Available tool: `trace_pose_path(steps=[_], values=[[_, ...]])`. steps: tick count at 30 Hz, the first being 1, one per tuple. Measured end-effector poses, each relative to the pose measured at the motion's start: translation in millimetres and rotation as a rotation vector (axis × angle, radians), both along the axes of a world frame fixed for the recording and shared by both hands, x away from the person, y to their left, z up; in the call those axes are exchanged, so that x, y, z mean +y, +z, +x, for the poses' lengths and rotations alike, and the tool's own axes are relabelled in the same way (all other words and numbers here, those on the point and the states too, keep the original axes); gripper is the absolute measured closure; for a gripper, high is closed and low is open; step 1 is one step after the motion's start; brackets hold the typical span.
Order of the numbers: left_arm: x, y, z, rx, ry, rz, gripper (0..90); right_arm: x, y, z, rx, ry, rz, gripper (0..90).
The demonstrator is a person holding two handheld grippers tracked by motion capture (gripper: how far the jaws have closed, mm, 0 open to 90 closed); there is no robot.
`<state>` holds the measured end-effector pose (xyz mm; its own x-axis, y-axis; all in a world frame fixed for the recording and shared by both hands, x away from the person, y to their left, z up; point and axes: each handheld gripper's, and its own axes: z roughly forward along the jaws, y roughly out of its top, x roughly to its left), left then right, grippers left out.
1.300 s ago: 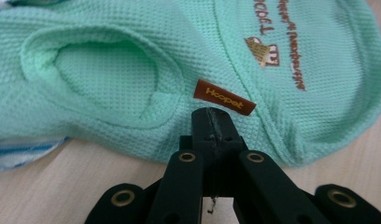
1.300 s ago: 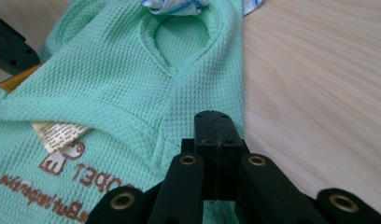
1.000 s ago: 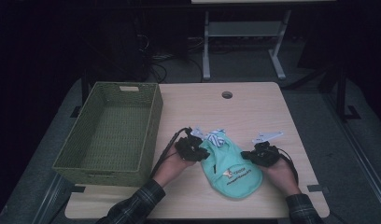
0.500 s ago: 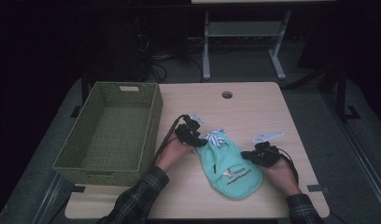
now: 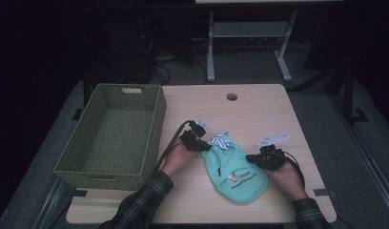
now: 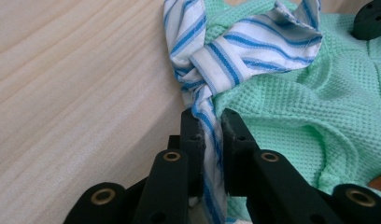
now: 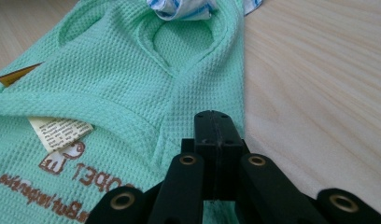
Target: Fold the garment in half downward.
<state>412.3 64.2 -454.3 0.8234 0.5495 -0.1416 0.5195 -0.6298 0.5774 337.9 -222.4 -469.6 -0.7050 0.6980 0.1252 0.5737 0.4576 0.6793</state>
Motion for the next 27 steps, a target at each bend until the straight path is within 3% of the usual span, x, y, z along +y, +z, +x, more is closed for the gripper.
trace_pose_path(steps=[2, 5, 9, 13, 17, 27], values=[[-0.4, 2.7, -1.8, -0.011, 0.015, -0.019, 80.9, 1.2, 3.2, -0.9, -0.010, -0.001, 0.000, 89.8], [-0.4, 9.1, -4.6, -0.036, 0.011, -0.032, 80.9, 5.2, 12.3, -2.3, -0.031, 0.004, 0.052, 89.8], [-0.7, 16.4, -7.8, -0.059, 0.008, -0.046, 80.9, 24.5, 19.2, -3.5, -0.044, 0.053, 0.081, 89.7], [0.1, 21.5, -10.0, -0.076, 0.007, -0.052, 80.9, 46.5, 17.0, -4.6, -0.050, 0.107, 0.067, 89.8], [2.8, 35.5, -14.7, -0.112, 0.010, -0.069, 81.2, 57.8, 10.8, -3.4, -0.030, 0.120, 0.048, 89.8], [16.2, 62.7, -19.5, -0.187, 0.048, -0.104, 81.3, 58.2, 6.0, -0.7, -0.020, 0.110, 0.033, 89.8]])
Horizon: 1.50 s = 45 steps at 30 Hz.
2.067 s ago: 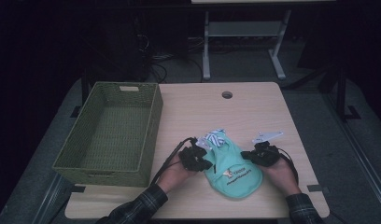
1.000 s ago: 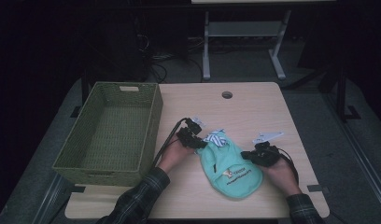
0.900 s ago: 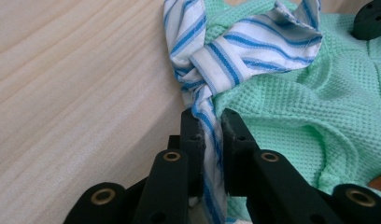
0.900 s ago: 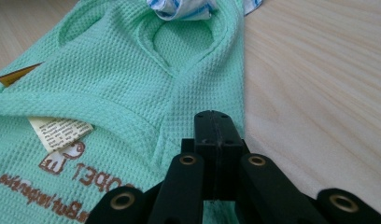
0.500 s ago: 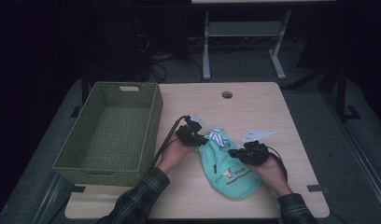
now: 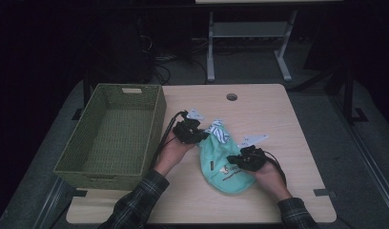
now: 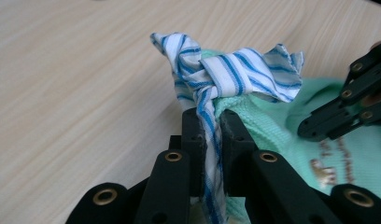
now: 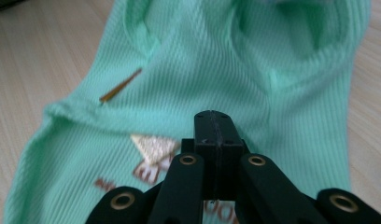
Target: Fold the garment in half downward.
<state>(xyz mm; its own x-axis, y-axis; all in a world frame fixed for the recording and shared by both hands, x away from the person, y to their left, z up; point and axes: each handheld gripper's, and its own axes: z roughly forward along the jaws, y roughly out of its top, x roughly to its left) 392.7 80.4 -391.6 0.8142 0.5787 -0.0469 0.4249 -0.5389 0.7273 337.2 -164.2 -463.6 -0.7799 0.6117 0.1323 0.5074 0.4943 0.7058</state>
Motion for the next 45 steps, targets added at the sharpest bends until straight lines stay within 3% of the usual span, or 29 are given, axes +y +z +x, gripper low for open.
trace_pose_path(steps=[5, 9, 17, 19, 24, 33, 41, 45], values=[[-4.0, 10.8, -8.1, -0.019, -0.032, -0.022, 81.3, 3.0, -7.5, 3.2, 0.007, 0.001, -0.019, 89.8], [-10.7, 13.1, -14.8, -0.031, -0.060, -0.009, 81.3, 1.0, -6.4, 5.5, 0.005, -0.006, -0.017, 89.8], [-22.0, 8.6, -27.0, -0.054, -0.103, 0.021, 81.2, -34.7, 2.8, -0.9, -0.007, -0.078, -0.005, 89.8], [-27.0, 7.9, -32.3, -0.068, -0.119, 0.040, 81.3, -49.7, 0.6, -4.3, 0.016, -0.097, -0.013, 89.7], [-32.3, 9.0, -36.9, -0.073, -0.145, 0.037, 81.3, -51.9, -4.6, -4.8, 0.059, -0.087, -0.032, 89.8], [-44.5, -1.5, -49.2, -0.046, -0.198, 0.045, 81.2, -48.0, -5.1, -1.7, 0.054, -0.086, -0.030, 89.7], [-61.1, -19.7, -61.8, -0.014, -0.258, 0.093, 80.7, -48.2, -5.7, -0.3, 0.046, -0.086, -0.027, 89.8], [-65.5, -25.8, -64.3, 0.001, -0.289, 0.105, 74.7, -50.3, -4.1, -0.4, 0.032, -0.089, -0.031, 89.8]])
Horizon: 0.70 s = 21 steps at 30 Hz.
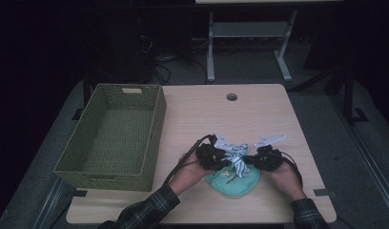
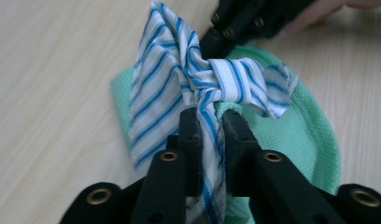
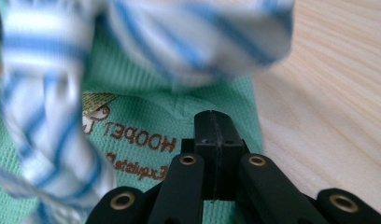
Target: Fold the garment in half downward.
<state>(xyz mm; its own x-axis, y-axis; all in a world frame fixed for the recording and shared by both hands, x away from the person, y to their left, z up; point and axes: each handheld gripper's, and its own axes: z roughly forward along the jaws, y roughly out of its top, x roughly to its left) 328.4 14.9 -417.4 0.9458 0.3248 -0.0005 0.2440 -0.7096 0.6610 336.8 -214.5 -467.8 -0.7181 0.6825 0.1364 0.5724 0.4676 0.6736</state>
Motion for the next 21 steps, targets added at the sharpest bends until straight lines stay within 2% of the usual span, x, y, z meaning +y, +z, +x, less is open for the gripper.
trace_pose_path(steps=[4, 7, 10, 14, 17, 20, 21], values=[[2.3, 4.8, -0.6, 0.014, -0.006, -0.038, 60.3, -4.7, 4.9, -3.6, -0.013, -0.013, 0.006, 89.7], [5.7, 11.4, -0.9, 0.014, 0.000, -0.092, 55.1, -8.4, 8.2, -8.1, -0.018, -0.022, 0.006, 89.7], [8.4, 14.3, 0.9, 0.018, 0.013, -0.112, 55.6, -10.5, 9.5, -11.6, -0.019, -0.022, -0.004, 89.7], [11.6, 15.2, 4.2, 0.028, 0.032, -0.131, 62.2, -11.6, 11.6, -22.1, -0.015, -0.022, -0.003, 89.7], [11.0, 13.7, 7.7, 0.053, 0.043, -0.143, 66.1, -11.8, 10.1, -34.7, -0.011, -0.003, -0.006, 89.7], [9.7, 12.1, 8.6, 0.064, 0.043, -0.135, 68.1, -10.8, 9.4, -40.0, -0.011, 0.007, -0.008, 89.7], [8.9, 9.9, 9.0, 0.073, 0.038, -0.114, 68.8, -9.5, 9.8, -45.6, -0.007, 0.017, -0.002, 89.7]])
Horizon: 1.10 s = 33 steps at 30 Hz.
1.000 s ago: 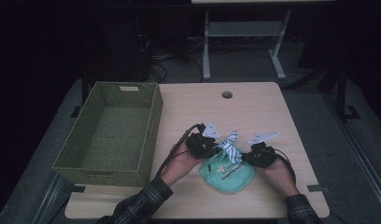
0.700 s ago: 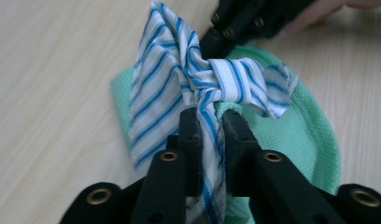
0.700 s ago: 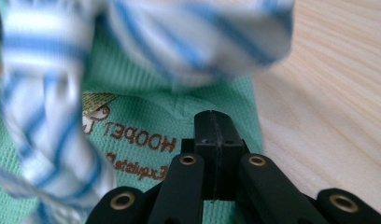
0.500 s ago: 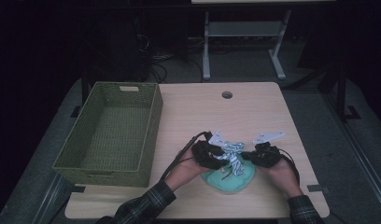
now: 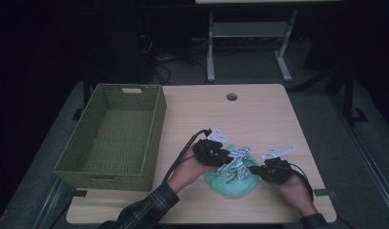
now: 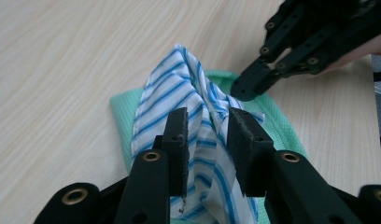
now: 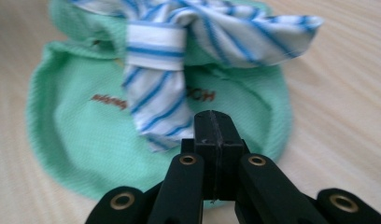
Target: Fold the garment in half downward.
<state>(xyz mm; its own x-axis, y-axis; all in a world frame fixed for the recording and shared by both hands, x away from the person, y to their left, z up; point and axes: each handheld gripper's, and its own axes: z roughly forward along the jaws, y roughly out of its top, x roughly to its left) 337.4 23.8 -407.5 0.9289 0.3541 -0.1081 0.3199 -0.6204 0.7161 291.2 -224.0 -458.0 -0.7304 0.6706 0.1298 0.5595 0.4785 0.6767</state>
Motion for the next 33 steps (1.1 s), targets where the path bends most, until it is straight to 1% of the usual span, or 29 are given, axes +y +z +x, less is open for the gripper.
trace_pose_path(steps=[1, 2, 3, 4, 5, 7, 8, 10, 11, 12, 13, 14, 15, 17, 19, 20, 21, 23, 25, 26, 27, 28, 29, 31, 33], values=[[0.0, 0.0, 0.0, 0.000, 0.000, 0.000, 68.8, 0.0, 0.0, 0.0, 0.000, 0.000, 0.000, 89.7], [-0.1, -3.4, 1.1, 0.009, 0.003, 0.012, 68.7, 3.2, -0.9, -3.5, 0.008, 0.020, 0.012, 89.7], [-0.5, -5.1, 1.5, 0.017, 0.009, 0.009, 68.5, 6.0, -2.0, -5.0, 0.012, 0.029, 0.008, 89.7], [-0.2, -6.4, 2.5, 0.019, 0.005, 0.018, 68.0, 8.6, -3.2, -5.8, 0.017, 0.041, 0.004, 89.7], [0.0, -7.4, 3.0, 0.025, 0.004, 0.028, 67.4, 11.6, -4.5, -6.0, 0.022, 0.048, 0.010, 89.7], [0.3, -8.1, 3.5, 0.027, 0.003, 0.031, 66.0, 13.9, -5.8, -5.1, 0.022, 0.056, 0.004, 89.7], [0.5, -8.9, 3.7, 0.037, 0.009, 0.027, 65.3, 17.5, -8.5, -2.8, 0.026, 0.068, 0.011, 89.7], [1.8, -7.9, 4.9, 0.033, 0.002, 0.030, 64.7, 21.9, -9.2, -1.1, 0.034, 0.069, 0.012, 89.7], [1.9, -8.0, 4.9, 0.039, 0.014, 0.018, 64.7, 23.8, -10.0, 0.6, 0.022, 0.078, 0.011, 89.7], [2.9, -8.1, 6.2, 0.042, 0.010, 0.024, 64.7, 26.2, -9.7, 1.4, 0.028, 0.076, 0.011, 89.8], [3.1, -9.1, 6.7, 0.048, 0.019, 0.019, 64.6, 28.2, -10.3, 3.2, 0.019, 0.082, 0.011, 89.7], [4.4, -10.0, 8.0, 0.054, 0.019, 0.028, 64.6, 31.0, -10.2, 4.3, 0.024, 0.077, 0.016, 89.7], [5.0, -11.6, 9.0, 0.063, 0.026, 0.022, 64.5, 33.6, -10.1, 6.1, 0.023, 0.080, 0.012, 89.7], [6.3, -12.5, 10.3, 0.071, 0.024, 0.031, 65.0, 39.1, -11.0, 10.4, 0.009, 0.089, 0.012, 89.8], [7.9, -15.0, 11.5, 0.073, 0.034, 0.037, 66.9, 42.4, -10.9, 11.5, 0.015, 0.083, 0.013, 89.7], [8.9, -15.9, 11.9, 0.079, 0.039, 0.036, 66.9, 44.9, -11.3, 13.3, 0.008, 0.089, 0.012, 89.7], [11.9, -17.0, 13.7, 0.084, 0.053, 0.036, 70.1, 49.1, -11.2, 15.1, 0.004, 0.088, 0.010, 89.8], [13.5, -16.7, 14.9, 0.082, 0.059, 0.032, 71.7, 50.3, -11.6, 15.9, 0.000, 0.090, 0.012, 89.8], [16.9, -14.6, 16.9, 0.077, 0.066, 0.024, 75.6, 51.7, -11.8, 16.6, 0.001, 0.089, 0.016, 89.8], [19.0, -12.8, 18.4, 0.072, 0.054, 0.038, 77.8, 51.7, -12.0, 16.7, 0.000, 0.088, 0.017, 89.8], [19.0, -12.8, 18.4, 0.072, 0.054, 0.038, 81.2, 51.8, -12.2, 17.1, -0.002, 0.088, 0.018, 89.8], [18.5, -11.7, 16.9, 0.055, 0.067, 0.033, 82.7, 52.4, -12.0, 17.4, -0.003, 0.088, 0.015, 89.8], [18.4, -10.4, 16.4, 0.040, 0.066, 0.039, 83.4, 53.4, -12.2, 17.7, -0.007, 0.089, 0.014, 89.8], [19.4, -6.2, 15.8, -0.001, 0.067, 0.067, 84.1, 56.6, -12.2, 18.7, -0.008, 0.091, 0.014, 89.8], [21.8, -2.2, 16.2, -0.029, 0.078, 0.068, 84.3, 59.7, -11.8, 19.4, -0.016, 0.099, 0.008, 89.7]])
